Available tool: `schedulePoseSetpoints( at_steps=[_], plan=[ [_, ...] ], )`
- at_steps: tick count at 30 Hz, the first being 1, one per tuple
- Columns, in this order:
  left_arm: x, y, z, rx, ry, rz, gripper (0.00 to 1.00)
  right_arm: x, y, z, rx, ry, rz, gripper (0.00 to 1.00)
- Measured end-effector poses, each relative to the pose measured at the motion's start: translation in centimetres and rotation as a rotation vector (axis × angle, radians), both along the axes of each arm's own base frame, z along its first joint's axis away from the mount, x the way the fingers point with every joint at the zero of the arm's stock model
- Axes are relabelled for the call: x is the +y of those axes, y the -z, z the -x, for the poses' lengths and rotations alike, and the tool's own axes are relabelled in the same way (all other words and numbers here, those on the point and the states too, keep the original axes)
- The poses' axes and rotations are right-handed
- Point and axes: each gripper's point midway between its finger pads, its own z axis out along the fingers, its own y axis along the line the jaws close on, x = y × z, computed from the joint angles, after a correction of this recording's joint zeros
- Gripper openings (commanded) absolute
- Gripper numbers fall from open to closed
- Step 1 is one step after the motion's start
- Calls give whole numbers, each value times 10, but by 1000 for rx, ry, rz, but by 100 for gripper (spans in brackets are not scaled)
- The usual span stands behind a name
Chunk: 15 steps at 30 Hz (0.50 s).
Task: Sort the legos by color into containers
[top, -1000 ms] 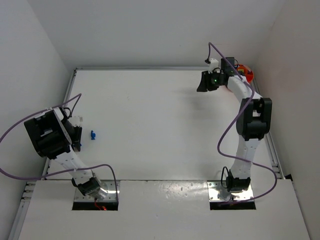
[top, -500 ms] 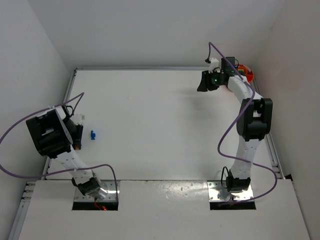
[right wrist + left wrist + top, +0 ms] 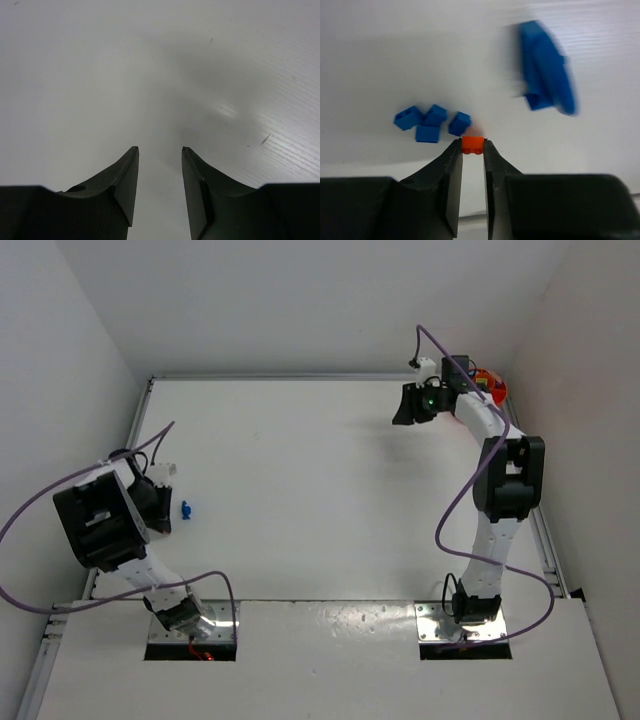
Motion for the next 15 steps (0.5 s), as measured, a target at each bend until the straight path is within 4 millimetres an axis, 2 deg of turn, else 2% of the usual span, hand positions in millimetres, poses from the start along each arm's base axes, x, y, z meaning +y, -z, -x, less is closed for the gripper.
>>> schedulePoseSetpoints(
  at_steps=[3, 6, 9, 11, 12, 15],
  plan=[
    [-15, -21, -10, -114, 67, 59, 25, 9, 0, 4, 6, -29, -28, 40],
    [-30, -58, -25, -267, 135, 105, 24, 24, 1, 13, 25, -72, -78, 40],
    [-49, -96, -48, -422, 214, 166, 22, 46, 0, 25, 59, -120, -150, 40],
    [-71, -120, -66, -527, 287, 247, 22, 64, -2, 35, 90, -152, -214, 41],
    [-75, -123, -68, -541, 299, 262, 22, 72, -4, 40, 105, -170, -247, 41],
    [-113, -138, -75, -615, 383, 414, 22, 98, -17, 50, 140, -217, -354, 44]
  ],
)
